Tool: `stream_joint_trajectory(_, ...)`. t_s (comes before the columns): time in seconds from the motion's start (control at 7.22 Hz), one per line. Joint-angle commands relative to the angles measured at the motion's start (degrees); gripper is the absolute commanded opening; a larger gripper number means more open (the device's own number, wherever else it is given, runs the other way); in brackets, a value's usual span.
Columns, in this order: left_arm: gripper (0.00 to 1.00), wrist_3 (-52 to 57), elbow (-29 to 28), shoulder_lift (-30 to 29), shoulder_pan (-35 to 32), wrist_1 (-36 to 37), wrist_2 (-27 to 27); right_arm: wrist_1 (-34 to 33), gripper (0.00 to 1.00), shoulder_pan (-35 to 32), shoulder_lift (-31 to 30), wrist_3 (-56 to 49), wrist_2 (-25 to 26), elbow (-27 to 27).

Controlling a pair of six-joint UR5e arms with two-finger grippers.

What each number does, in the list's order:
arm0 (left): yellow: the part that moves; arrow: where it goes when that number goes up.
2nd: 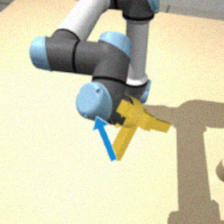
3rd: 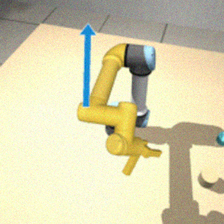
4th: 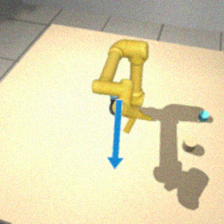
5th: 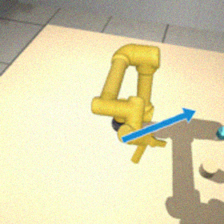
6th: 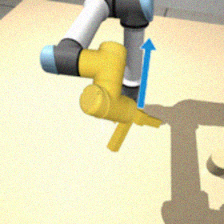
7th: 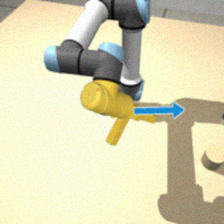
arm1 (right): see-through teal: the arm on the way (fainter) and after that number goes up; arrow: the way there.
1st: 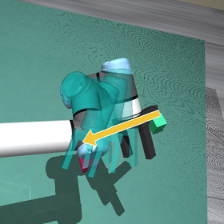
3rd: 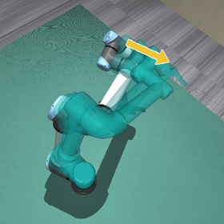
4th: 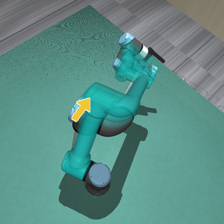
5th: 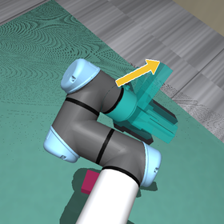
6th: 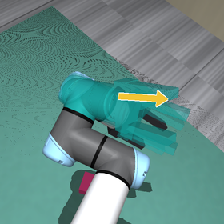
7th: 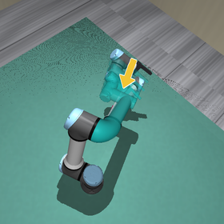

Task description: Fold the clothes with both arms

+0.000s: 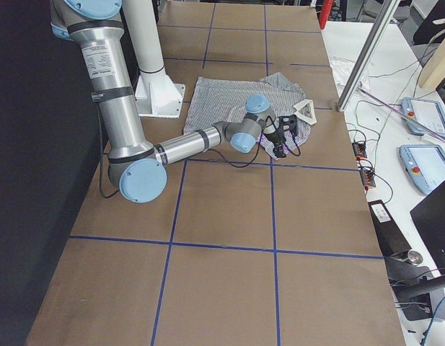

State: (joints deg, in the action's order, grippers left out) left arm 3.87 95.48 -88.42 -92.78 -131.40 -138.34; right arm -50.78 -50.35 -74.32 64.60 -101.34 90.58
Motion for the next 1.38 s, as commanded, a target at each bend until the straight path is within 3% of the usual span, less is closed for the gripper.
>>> stream_joint_trajectory(0.0, 1.0, 0.0, -0.03, 0.0, 0.23, 0.0, 0.0, 0.42, 0.73, 4.72, 2.25, 2.54, 5.88, -3.81)
stream_joint_trajectory(0.28, 1.0, 0.0, -0.03, 0.0, 0.23, 0.0, 0.0, 0.77, 0.66, 6.83, 2.33, 2.46, 8.08, -5.14)
stream_joint_trajectory(0.55, 1.0, 0.0, -0.03, 0.0, 0.23, 0.0, 0.0, 0.86, 0.64, 7.54, 4.26, 2.37, 8.26, -8.47)
stream_joint_trajectory(1.25, 1.0, 0.09, -0.03, 0.09, 0.23, -0.09, 0.0, 0.86, 0.62, 8.07, 3.92, 2.54, 9.14, -8.93)
